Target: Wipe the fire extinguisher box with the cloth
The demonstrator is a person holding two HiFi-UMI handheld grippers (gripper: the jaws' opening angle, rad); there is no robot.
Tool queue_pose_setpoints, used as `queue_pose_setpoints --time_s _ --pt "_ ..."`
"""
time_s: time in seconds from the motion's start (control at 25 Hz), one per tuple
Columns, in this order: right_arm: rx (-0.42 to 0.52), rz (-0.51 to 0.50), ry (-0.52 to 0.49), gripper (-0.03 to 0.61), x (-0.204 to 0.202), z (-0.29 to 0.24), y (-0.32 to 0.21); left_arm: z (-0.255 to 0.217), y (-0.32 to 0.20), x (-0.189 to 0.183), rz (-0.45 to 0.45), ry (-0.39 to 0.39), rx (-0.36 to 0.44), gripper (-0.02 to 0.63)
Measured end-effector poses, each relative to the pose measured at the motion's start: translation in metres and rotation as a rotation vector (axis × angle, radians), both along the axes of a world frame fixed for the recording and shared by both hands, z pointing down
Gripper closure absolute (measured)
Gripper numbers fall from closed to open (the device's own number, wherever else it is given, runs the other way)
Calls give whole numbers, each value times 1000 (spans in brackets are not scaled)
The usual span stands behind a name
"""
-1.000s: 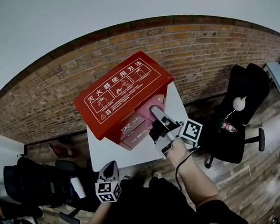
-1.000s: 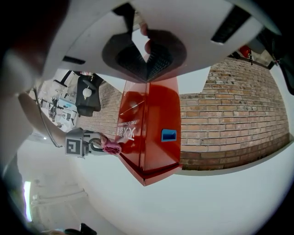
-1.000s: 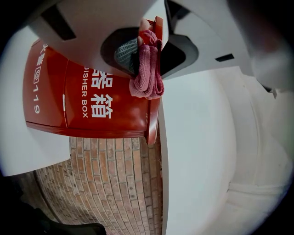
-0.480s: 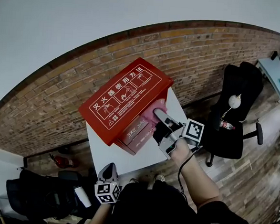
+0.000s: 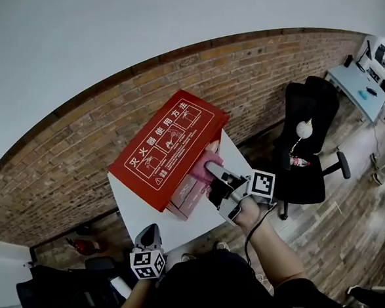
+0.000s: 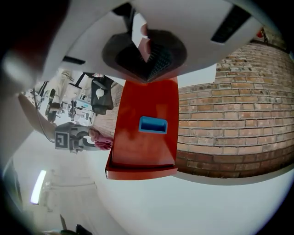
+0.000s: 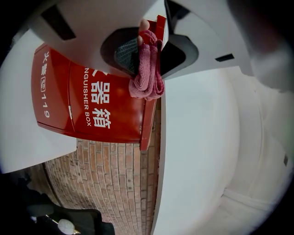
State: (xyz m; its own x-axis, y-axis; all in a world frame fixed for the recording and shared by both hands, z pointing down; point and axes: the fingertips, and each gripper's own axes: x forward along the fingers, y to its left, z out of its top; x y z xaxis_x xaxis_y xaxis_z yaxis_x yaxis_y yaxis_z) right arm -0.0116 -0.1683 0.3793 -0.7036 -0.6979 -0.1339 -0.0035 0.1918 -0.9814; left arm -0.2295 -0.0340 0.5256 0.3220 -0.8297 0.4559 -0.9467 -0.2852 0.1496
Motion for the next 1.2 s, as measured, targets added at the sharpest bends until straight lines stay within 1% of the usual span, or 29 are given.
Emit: queue_pose_setpoints --time_s 0.28,0.64,0.8,1.04,1.2 --pt "11 29 18 468 -15 -3 19 1 -12 -12 104 17 6 586" --pt "50 59 -6 468 -28 1 32 6 0 -19 200 23 10 586" --pt "57 66 -23 468 -30 0 34 4 8 -19 195 24 14 586" --pt "59 80 -17 468 -27 13 32 2 11 -24 136 35 13 586" --pt "85 71 -4 468 -26 16 29 4 8 -20 122 25 21 586"
